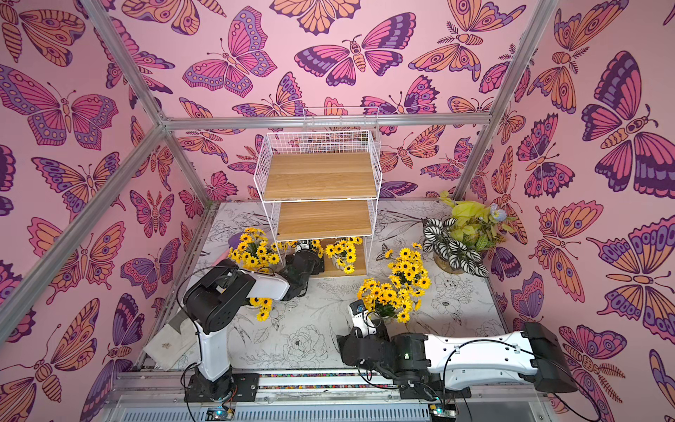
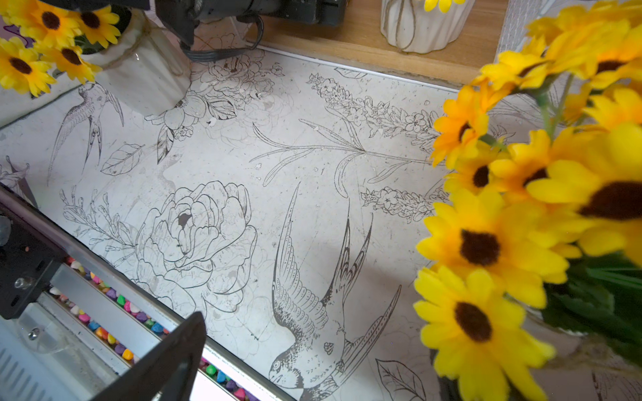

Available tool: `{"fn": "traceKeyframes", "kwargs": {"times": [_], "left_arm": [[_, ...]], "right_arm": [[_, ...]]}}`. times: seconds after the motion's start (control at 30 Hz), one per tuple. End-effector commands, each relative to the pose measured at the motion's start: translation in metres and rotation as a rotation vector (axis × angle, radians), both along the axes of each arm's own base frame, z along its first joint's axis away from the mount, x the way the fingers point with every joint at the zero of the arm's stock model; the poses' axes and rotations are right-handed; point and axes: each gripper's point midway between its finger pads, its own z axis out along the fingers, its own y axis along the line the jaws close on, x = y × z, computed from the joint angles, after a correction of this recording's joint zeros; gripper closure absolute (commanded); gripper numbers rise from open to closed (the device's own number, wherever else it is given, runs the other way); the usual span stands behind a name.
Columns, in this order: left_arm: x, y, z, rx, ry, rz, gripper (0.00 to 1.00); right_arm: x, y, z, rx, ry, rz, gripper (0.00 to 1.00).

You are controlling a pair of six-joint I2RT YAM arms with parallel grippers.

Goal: Take the sunflower pots off the shelves
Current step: Pick up the sunflower pot from the shelf.

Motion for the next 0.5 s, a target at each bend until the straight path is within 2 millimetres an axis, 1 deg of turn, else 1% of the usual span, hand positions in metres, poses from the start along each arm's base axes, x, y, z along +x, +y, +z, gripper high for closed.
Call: {"fn": "traceKeyframes", "kwargs": {"times": [0.0,0.07,0.13,0.3,0.47], "left_arm": [[0.005,-0.004,-0.001,0.0,-0.012,-0.025,0.19],[0.004,-0.005,0.0,-0.002,-0.019,-0.034,0.25],[0.002,-0.006,0.001,-0.006,-0.022,-0.042,0.29],[-0.009,-0.014,0.008,-0.01,-0.041,-0.085,0.32],[-0.028,-0.023,0.02,-0.011,-0.06,-0.124,0.34]], "right_arm": [[0.0,0.009,0.013,0.033,-0.014,0.007,0.01],[0.0,0.009,0.014,0.037,-0.017,0.003,0.01],[0.001,0.008,0.015,0.046,-0.023,-0.003,0.01],[0.005,0.003,0.02,0.063,-0.04,-0.024,0.01],[0.008,-0.002,0.027,0.054,-0.061,-0.033,0.01]]}}
